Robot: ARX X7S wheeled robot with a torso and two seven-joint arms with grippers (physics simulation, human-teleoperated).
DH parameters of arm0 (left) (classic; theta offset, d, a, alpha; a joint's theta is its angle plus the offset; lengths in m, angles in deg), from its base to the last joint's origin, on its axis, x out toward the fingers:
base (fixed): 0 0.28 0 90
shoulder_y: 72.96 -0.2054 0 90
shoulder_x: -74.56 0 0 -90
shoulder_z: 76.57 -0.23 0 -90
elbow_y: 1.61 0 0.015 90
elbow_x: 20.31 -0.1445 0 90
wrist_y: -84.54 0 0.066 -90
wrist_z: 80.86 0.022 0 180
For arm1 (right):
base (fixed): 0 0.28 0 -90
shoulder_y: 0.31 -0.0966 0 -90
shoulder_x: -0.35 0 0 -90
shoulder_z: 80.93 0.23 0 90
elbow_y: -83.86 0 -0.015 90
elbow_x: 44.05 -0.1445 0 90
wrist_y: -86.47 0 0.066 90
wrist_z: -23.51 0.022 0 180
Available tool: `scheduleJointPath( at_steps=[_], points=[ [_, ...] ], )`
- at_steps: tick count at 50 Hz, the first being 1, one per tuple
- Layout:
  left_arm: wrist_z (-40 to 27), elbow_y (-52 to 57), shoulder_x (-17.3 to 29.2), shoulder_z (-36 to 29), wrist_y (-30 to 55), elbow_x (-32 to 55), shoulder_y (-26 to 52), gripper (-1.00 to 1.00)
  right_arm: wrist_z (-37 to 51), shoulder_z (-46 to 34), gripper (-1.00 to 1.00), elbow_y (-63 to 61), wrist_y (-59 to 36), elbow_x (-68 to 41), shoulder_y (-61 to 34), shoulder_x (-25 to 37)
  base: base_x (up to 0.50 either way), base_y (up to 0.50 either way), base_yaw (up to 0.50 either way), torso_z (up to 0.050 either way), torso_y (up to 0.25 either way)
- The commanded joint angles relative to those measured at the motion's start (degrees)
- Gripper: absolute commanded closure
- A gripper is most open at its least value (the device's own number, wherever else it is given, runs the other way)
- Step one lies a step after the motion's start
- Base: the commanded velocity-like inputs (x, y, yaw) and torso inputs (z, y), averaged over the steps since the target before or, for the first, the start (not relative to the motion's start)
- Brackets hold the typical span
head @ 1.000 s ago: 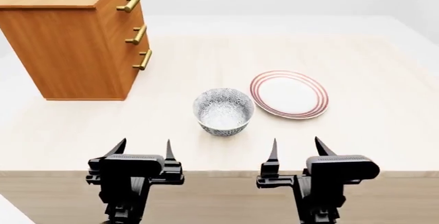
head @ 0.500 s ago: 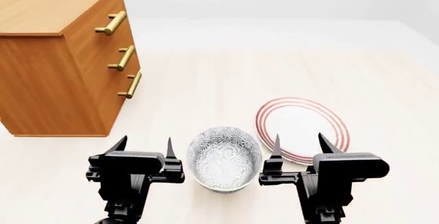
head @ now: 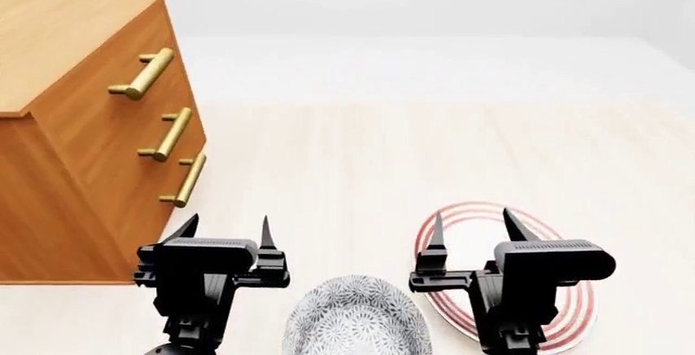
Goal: Open the bottom drawer of the cabinet.
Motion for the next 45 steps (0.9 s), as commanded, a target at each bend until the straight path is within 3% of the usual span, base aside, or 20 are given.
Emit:
scheduleJointPath(
  at_steps=[1, 16, 24, 31, 45],
  points=[
    [-0.5, -0.6, 0.3, -0.3, -0.5, 0.5, -0.1, -1.00, 0.4, -0.3, -1.00, 0.8, 0.6, -0.6, 0.0, 0.3, 0.50, 0.00, 0.00, 0.000, 0.000],
    [-1.1, -0.4, 1.3, -1.3, 1.1, 0.5, 0.5, -1.00, 0.4, -0.9, -1.00, 1.5, 1.2, -1.3, -0.3, 0.8, 0.07, 0.00, 0.00, 0.000, 0.000],
    [-5.0, -0.9, 3.9, -6.4, 12.4, -8.0, 8.1, -1.00, 0.6, -1.2, -1.00, 1.6, 1.3, -1.5, -0.3, 1.2, 0.00, 0.00, 0.00, 0.000, 0.000],
    [-5.2, -7.0, 6.6, -12.7, 18.6, -14.7, 15.7, -1.00, 0.8, -1.4, -1.00, 2.3, 1.6, -1.7, -0.5, 1.4, 0.00, 0.00, 0.00, 0.000, 0.000],
    [-6.2, -20.8, 7.3, -18.5, 18.4, -19.3, 21.3, -1.00, 1.1, -1.6, -1.00, 1.6, 1.6, -2.3, -0.1, 1.9, 0.00, 0.00, 0.00, 0.000, 0.000]
  ],
)
